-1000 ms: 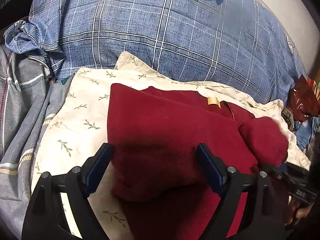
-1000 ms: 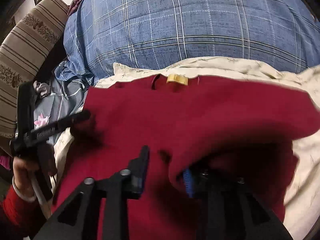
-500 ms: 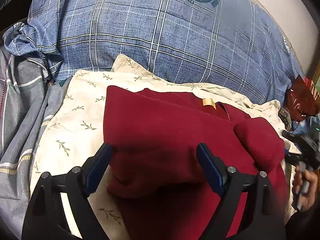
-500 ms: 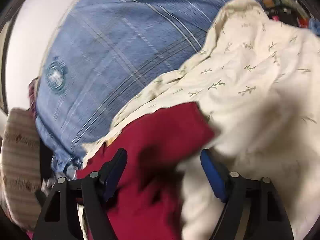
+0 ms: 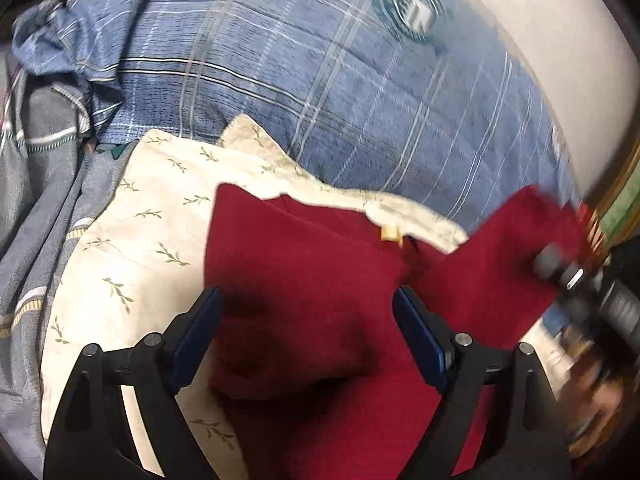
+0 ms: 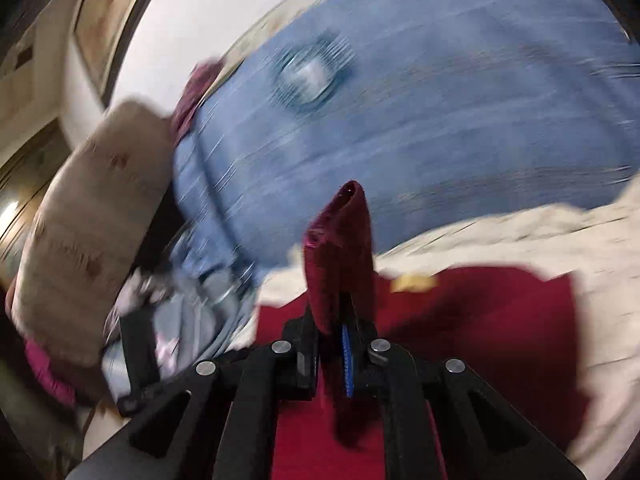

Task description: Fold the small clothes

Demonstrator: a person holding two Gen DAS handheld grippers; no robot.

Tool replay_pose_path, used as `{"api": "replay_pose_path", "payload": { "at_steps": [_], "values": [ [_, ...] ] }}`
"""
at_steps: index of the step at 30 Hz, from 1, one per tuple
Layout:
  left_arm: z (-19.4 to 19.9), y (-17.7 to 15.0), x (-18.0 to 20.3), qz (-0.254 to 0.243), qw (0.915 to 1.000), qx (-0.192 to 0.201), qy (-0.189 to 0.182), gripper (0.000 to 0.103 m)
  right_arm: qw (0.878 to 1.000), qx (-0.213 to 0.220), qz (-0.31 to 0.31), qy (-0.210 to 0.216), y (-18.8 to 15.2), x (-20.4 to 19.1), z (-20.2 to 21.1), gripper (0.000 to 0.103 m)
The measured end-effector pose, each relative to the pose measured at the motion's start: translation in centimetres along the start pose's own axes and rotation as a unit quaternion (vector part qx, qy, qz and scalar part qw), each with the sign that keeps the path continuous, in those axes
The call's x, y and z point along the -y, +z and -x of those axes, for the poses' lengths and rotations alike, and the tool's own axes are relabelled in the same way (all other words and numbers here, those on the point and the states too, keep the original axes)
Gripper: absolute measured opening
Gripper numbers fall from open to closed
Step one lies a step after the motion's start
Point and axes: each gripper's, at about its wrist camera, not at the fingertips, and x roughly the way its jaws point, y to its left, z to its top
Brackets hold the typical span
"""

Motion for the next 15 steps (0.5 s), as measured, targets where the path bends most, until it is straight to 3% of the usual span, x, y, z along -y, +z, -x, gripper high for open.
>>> {"api": "replay_pose_path", "payload": {
  "at_steps": [2, 4, 9, 15],
  "values": [
    [0.7, 0.5, -1.2, 0.033, 0.9992, 0.011, -0.022, 0.087, 0.998, -0.054, 0.013, 0.014, -1.4, -1.4, -2.7, 0.022],
    [1.5, 0.9, -2.3, 0.063, 0.9966, 0.023, -0.048, 0.087, 0.995, -0.094, 0.016, 0.027, -3.0, -2.2, -4.5, 0.059],
    [0.9, 1.0, -2.2, 0.066, 0.9960, 0.009, -0.059, 0.087, 0.997, -0.072, 0.001, 0.000, -3.9, -0.7, -2.1, 0.060],
    [0.3, 0.6, -0.7, 0.036, 0.9970, -0.009, -0.067, 0.087, 0.997, -0.070, -0.028, -0.024, -4.6, 2.5, 0.9, 0.069]
  ]
}}
